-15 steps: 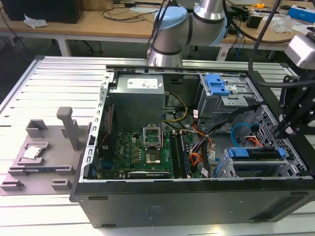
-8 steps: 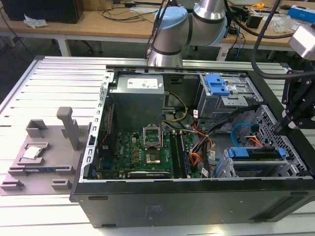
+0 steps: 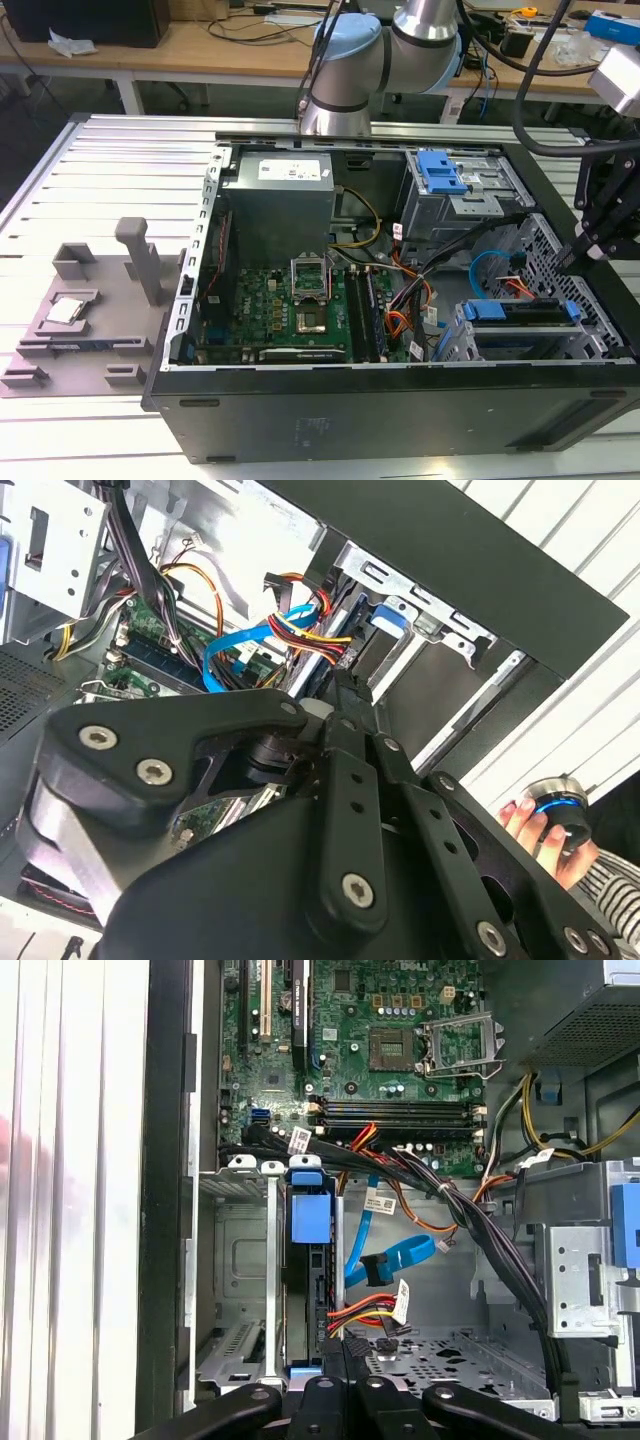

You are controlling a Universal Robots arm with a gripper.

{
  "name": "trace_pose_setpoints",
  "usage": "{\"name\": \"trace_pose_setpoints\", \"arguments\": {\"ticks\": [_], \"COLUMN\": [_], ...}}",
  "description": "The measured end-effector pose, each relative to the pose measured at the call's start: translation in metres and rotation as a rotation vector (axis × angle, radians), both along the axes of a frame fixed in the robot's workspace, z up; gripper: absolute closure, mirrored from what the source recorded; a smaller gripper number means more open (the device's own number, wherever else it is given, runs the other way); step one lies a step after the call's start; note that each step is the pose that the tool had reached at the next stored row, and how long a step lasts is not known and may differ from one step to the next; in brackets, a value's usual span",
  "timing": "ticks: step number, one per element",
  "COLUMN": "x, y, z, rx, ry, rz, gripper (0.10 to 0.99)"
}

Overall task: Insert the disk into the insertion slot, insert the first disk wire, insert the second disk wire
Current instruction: 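Insert the first disk wire, then insert the second disk wire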

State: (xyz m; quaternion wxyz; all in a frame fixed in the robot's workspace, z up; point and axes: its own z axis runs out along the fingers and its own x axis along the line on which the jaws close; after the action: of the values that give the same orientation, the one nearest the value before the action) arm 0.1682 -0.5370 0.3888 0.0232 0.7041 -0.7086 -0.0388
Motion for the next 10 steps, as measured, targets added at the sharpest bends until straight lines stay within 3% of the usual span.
{"name": "trace_pose_setpoints", "arguments": {"ticks": [8,10], "x": [0.0000,-0.0065], "y": [0.0000,0.0000], "z": [0.0001,0.0002], "rx": [0.000,0.000], "ry": [0.0000,0.0000], "rz": [0.000,0.000], "gripper": [0.980,0.980]}}
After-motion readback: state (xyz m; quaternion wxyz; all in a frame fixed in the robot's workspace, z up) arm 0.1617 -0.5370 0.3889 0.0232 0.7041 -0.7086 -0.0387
